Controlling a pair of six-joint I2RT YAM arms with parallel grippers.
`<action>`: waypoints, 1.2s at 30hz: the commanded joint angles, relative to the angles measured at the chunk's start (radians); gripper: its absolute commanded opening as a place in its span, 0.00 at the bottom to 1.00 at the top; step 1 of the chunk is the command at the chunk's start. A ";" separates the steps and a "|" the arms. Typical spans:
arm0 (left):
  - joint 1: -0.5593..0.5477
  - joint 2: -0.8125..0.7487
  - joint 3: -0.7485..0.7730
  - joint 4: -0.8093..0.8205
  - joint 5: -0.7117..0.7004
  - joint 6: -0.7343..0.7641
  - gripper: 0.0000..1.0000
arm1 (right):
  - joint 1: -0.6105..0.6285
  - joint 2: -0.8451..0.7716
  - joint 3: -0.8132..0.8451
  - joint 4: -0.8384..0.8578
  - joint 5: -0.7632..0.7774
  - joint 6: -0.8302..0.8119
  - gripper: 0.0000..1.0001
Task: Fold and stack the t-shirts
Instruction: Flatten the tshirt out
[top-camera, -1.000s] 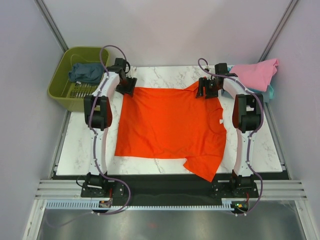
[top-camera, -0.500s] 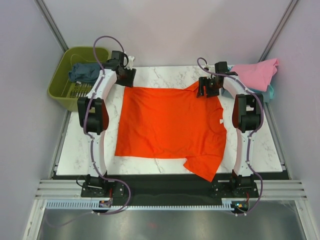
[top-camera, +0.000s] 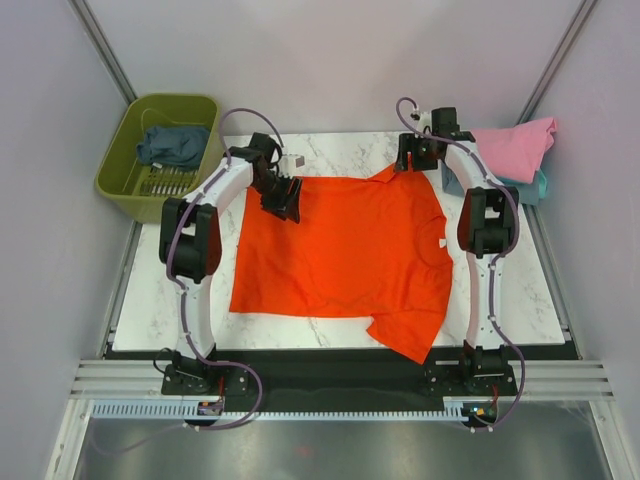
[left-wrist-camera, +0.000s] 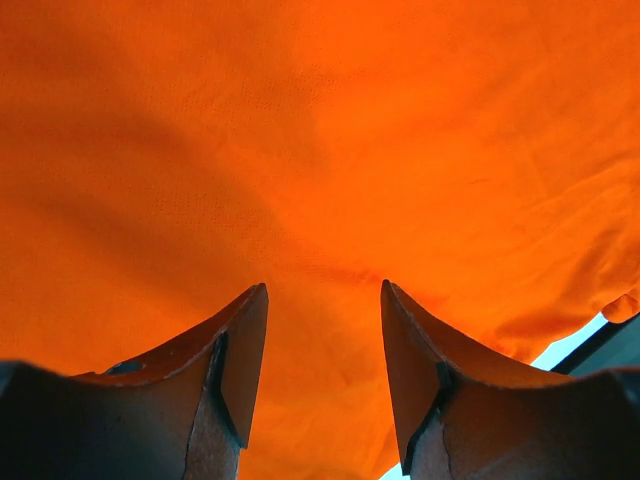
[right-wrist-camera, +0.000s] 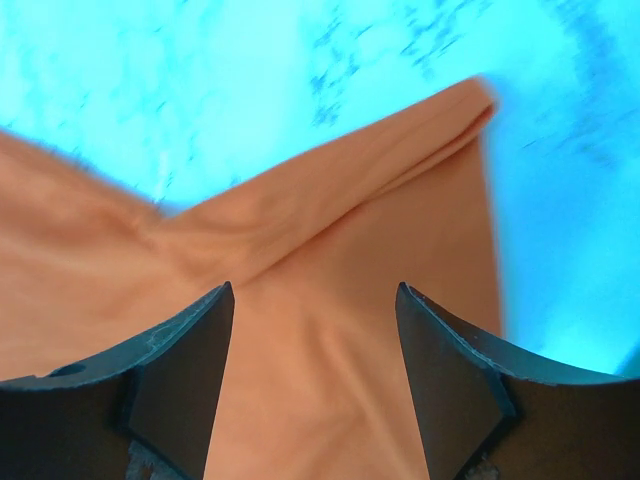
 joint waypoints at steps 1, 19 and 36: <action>0.009 -0.002 0.005 -0.021 0.051 -0.021 0.56 | -0.015 0.041 0.112 0.081 0.114 0.001 0.74; -0.037 0.006 -0.012 -0.023 -0.007 -0.006 0.57 | -0.041 0.207 0.260 0.187 0.038 0.119 0.60; -0.078 -0.011 -0.031 -0.027 -0.067 0.009 0.58 | -0.041 0.285 0.329 0.251 0.041 0.164 0.46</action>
